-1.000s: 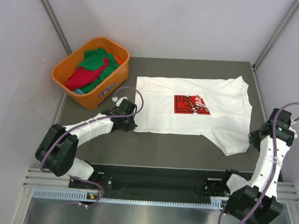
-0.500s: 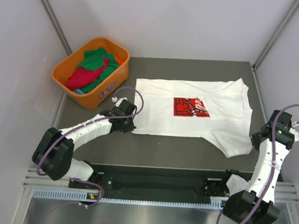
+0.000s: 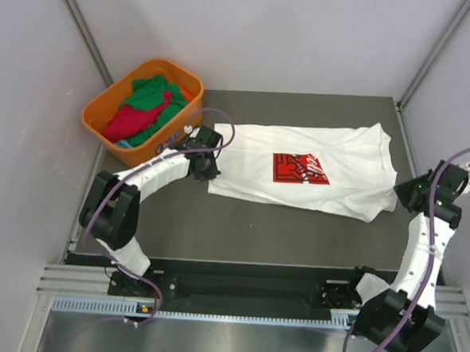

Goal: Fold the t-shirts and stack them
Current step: Fold the tshirt

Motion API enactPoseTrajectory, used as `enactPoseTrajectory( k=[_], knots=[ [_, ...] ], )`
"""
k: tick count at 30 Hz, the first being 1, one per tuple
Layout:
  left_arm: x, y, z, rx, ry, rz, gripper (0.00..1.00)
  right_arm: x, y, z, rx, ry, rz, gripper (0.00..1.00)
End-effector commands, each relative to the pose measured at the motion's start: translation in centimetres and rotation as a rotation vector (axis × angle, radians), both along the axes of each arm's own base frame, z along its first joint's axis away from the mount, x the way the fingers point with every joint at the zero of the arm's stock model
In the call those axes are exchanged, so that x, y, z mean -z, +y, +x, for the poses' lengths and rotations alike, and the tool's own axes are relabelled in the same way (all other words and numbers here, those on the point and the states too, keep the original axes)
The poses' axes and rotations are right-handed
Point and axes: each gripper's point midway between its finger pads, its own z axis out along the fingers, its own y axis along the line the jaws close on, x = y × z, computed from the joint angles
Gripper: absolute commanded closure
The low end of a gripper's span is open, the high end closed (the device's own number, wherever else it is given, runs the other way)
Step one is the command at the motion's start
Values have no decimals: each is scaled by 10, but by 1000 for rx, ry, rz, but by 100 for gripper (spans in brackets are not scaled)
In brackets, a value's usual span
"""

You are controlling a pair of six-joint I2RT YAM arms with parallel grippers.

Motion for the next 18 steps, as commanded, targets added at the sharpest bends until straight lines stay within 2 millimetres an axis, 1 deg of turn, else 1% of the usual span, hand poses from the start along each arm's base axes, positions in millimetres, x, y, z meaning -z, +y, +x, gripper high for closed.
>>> enactPoseTrajectory(
  k=[1,2,3,4,5,6,7,8,9,10,11,12,13,18],
  knots=[
    [-10,13,27,-21,-18,52,100,-19,-17,41,-18,-97,-15,100],
    [-11,14,32,-22,-17,53,100,-20,-16,48,-31,-111,4,100],
    [-11,15,42,-33,-19,52,100,-13,-18,57,-37,-109,24,100],
    [-12,14,47,-36,-20,45,100,-18,-20,67,-47,-148,22,100],
    [-11,15,51,-40,-19,47,100,-20,-20,74,-53,-163,38,100],
    [-12,14,62,-46,-24,46,100,-18,-19,83,-71,-164,59,100],
    [-10,15,64,-50,-16,56,100,-21,-20,90,-79,-180,58,100],
    [-11,13,73,-51,-18,59,100,-22,-20,95,-92,-184,67,100],
    [-11,14,77,-56,-18,63,100,-15,-21,101,-97,-169,81,100],
    [-10,15,79,-61,-11,72,100,-21,-22,107,-103,-183,75,100],
    [-5,16,82,-64,-7,85,100,-20,-23,110,-102,-184,73,100],
    [-8,15,88,-69,-18,84,100,-16,-25,114,-100,-174,77,100],
    [-6,15,90,-71,-15,90,100,-17,-27,118,-97,-180,75,100],
    [6,25,98,-96,6,142,100,-6,-29,137,-103,-174,113,100]
  ],
)
